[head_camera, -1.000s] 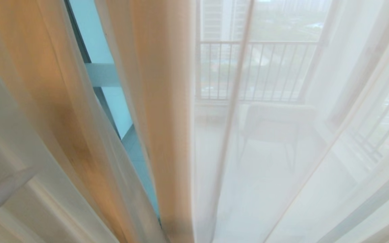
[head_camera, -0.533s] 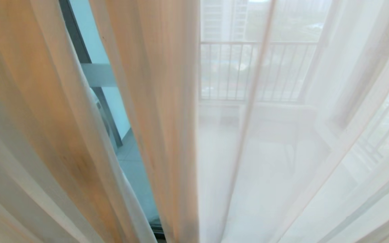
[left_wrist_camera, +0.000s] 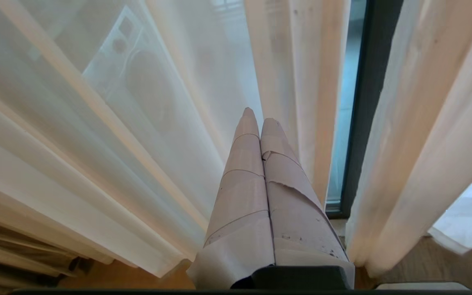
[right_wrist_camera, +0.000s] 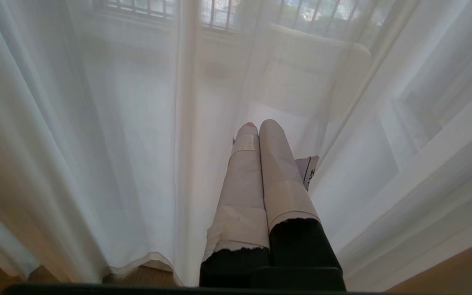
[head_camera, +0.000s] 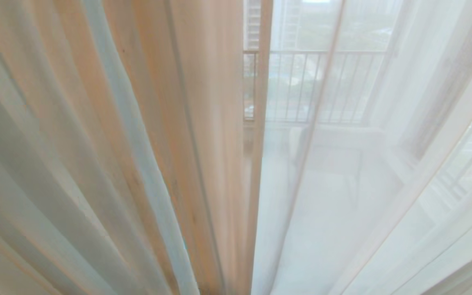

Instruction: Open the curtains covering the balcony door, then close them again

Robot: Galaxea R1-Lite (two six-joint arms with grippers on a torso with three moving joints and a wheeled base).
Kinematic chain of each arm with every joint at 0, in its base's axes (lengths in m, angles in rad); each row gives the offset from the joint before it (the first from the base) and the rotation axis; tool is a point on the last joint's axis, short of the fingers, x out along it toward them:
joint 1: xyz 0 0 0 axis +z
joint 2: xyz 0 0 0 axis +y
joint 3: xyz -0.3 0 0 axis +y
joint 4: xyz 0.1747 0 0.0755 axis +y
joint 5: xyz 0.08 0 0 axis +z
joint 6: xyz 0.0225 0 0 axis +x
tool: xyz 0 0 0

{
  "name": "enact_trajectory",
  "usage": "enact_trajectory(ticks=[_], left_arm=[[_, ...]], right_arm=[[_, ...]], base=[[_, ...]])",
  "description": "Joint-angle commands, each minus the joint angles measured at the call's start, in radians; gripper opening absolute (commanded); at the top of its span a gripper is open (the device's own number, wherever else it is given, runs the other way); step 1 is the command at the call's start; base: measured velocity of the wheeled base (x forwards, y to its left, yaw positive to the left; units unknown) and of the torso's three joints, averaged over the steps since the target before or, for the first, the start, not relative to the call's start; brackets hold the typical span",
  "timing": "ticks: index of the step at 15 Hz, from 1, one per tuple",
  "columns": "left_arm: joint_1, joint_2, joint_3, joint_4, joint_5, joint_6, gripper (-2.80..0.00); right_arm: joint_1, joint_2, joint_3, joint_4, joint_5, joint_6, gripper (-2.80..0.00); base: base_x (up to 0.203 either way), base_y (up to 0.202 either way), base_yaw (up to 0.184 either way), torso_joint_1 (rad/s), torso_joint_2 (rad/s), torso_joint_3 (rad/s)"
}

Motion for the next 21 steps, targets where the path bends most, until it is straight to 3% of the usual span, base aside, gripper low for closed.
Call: enact_trajectory(ticks=[1,3,7,13,17,21], left_arm=[[0.003,-0.006,0.017,-0.006,0.003,-0.001,-2.80],[0.001,-0.003,0.064,-0.091,0.005,-0.002,-2.80],[-0.003,0.019,0.192,-0.374,0.006,-0.001,-2.80],[0.001,-0.007,0.347,-0.586,0.012,-0.019,-2.80],[0.001,-0.007,0.474,-0.707,0.054,-0.078,-2.80],[0.001,-0.007,0.603,-0.837,0.077,-0.091,-2.80]], right_arm=[[0.000,0.001,0.000,0.000,0.000,-0.001,-2.80],[0.000,0.001,0.000,0.000,0.000,-0.001,-2.80],[0.000,0.001,0.000,0.000,0.000,-0.001,-2.80],[0.000,0.001,0.000,0.000,0.000,-0.001,-2.80],[0.000,0.001,0.000,0.000,0.000,-0.001,-2.80],[0.000,0.001,0.000,0.000,0.000,-0.001,-2.80]], base=[[0.000,0.000,0.000,0.000,0.00,0.000],[0.000,0.000,0.000,0.000,0.00,0.000],[0.000,0.000,0.000,0.000,0.00,0.000],[0.000,0.000,0.000,0.000,0.00,0.000],[0.000,0.000,0.000,0.000,0.00,0.000],[0.000,0.000,0.000,0.000,0.00,0.000]])
